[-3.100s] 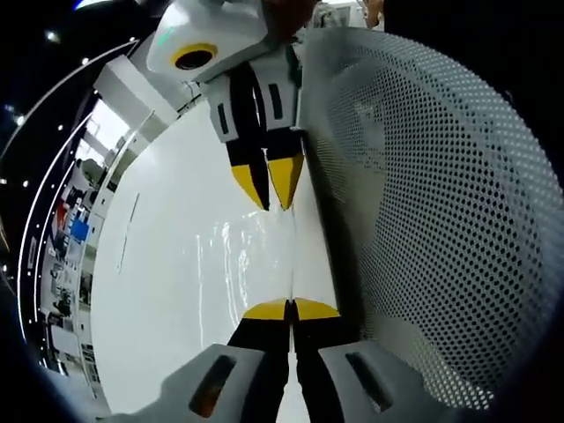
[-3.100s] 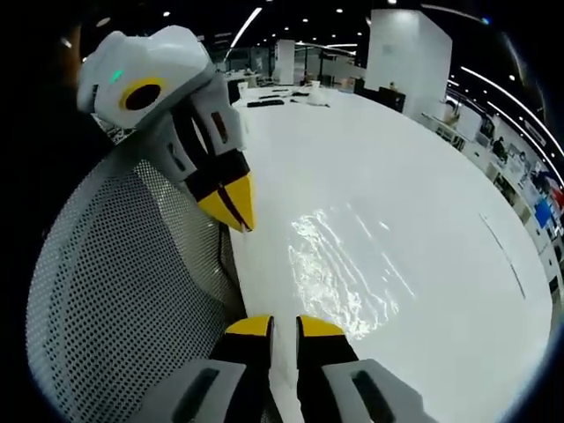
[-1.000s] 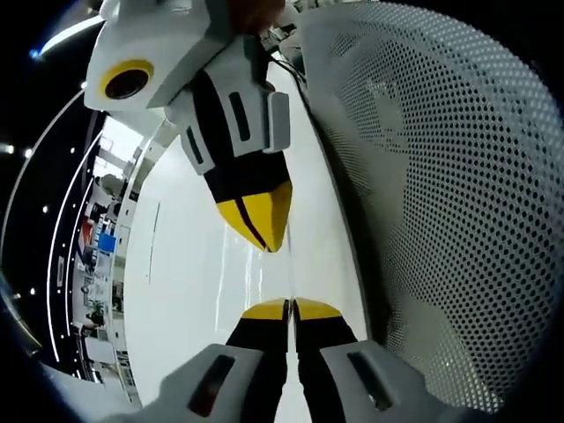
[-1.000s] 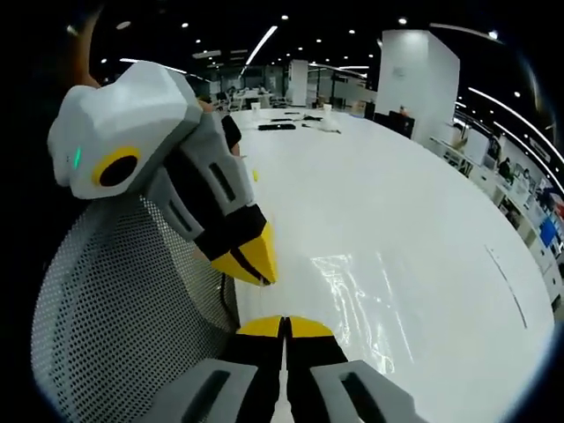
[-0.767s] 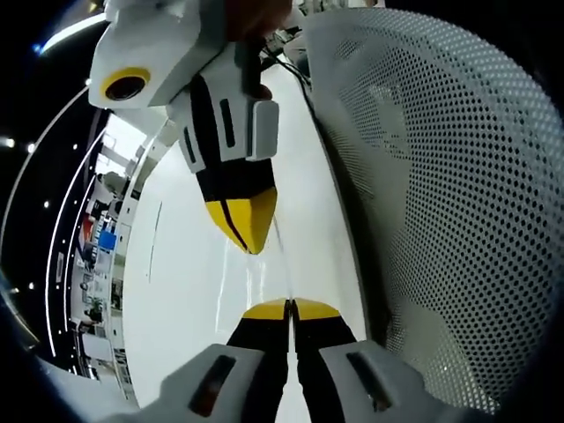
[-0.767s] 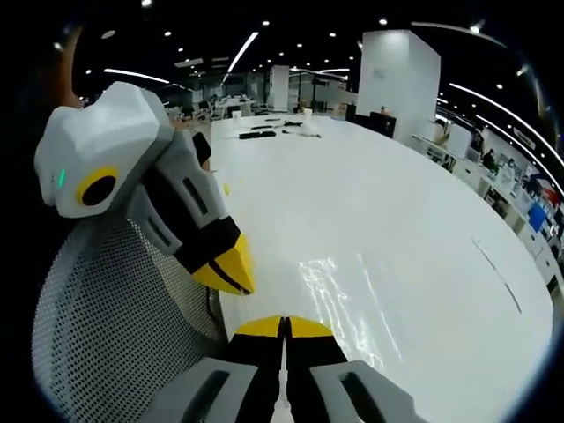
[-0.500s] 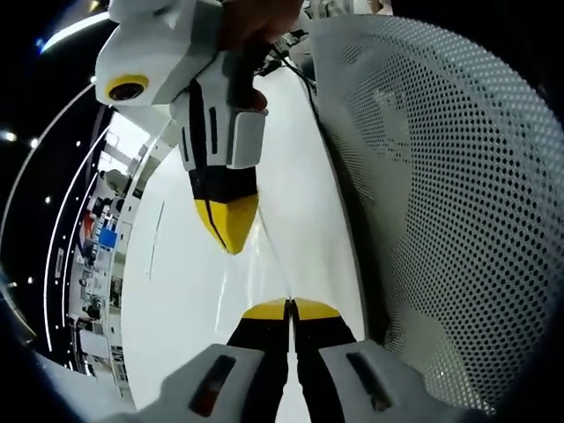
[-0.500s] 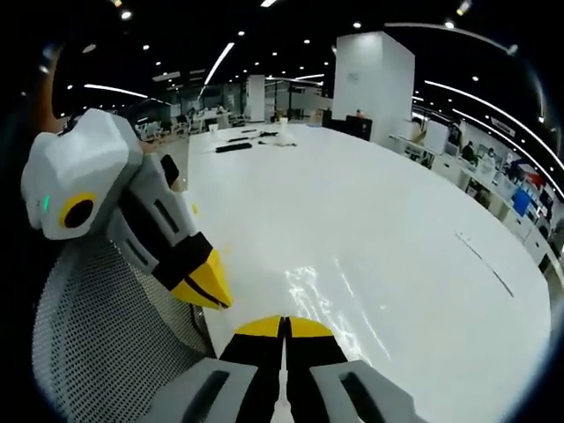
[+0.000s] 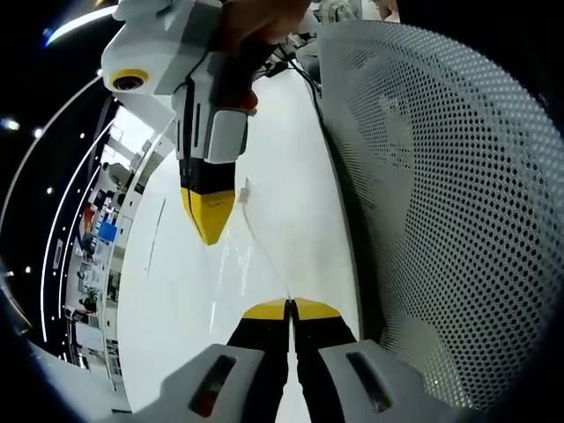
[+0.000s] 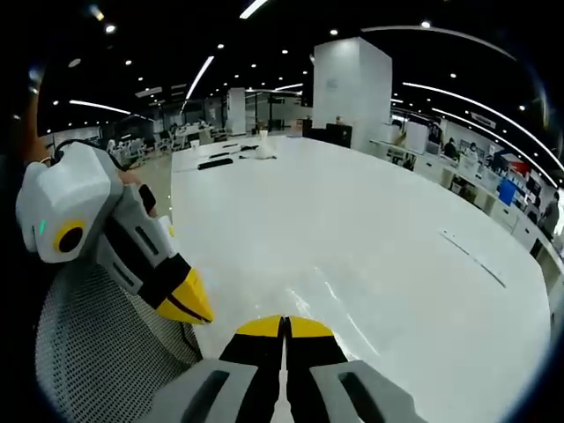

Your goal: Open the resealable bag by pulling the two sides of the seal apart until the entire bag opening is separated and visibly accessible.

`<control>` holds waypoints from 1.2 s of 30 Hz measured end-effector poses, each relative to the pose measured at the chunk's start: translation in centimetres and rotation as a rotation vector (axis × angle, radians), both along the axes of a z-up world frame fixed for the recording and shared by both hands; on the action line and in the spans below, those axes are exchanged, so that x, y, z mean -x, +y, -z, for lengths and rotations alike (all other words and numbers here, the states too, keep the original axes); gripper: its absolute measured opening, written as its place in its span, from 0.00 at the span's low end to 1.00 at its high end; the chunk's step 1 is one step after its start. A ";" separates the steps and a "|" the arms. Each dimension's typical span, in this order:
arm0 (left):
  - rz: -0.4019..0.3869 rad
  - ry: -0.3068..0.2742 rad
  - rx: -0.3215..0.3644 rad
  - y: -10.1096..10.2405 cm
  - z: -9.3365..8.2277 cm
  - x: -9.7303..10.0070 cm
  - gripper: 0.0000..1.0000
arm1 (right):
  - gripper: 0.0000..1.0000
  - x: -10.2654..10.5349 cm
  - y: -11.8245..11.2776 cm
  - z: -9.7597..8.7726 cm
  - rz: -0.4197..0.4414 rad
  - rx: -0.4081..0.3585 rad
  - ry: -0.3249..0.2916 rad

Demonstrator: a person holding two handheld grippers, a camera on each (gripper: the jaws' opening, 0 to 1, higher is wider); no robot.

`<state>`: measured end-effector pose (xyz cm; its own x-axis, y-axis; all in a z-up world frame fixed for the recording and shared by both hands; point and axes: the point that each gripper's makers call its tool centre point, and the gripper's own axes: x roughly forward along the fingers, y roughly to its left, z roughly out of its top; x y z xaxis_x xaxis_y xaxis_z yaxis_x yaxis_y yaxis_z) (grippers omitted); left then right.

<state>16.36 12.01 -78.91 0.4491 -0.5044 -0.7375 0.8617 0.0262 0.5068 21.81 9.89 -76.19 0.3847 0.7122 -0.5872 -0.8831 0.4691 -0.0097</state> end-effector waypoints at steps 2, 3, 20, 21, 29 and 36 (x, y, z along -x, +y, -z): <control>0.001 0.002 -0.001 -0.1 0.0 0.0 0.00 | 0.00 -0.1 0.1 -0.3 0.002 -0.010 -0.005; 0.002 0.001 -0.001 -0.1 0.0 0.0 0.00 | 0.00 -0.2 0.2 -0.5 0.004 -0.016 -0.009; -0.047 -0.013 0.080 -0.1 -1.3 -3.1 0.00 | 0.00 -4.3 0.5 -5.5 0.060 -0.059 -0.127; -0.048 -0.019 0.084 -0.1 -1.5 -3.5 0.00 | 0.00 -4.6 0.7 -6.0 0.081 -0.099 -0.117; -0.068 -0.054 0.111 -0.2 -3.1 -5.9 0.00 | 0.00 -6.8 -0.1 -7.9 0.137 -0.126 -0.165; -0.073 -0.129 0.132 -0.5 -4.5 -7.0 0.00 | 0.00 -7.3 0.0 -10.4 0.138 -0.165 -0.253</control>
<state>23.35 11.53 -74.37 0.5750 -0.5552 -0.6009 0.7828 0.1601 0.6013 29.14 9.89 -65.79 0.6029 0.7211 -0.3414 -0.7906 0.5974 -0.1344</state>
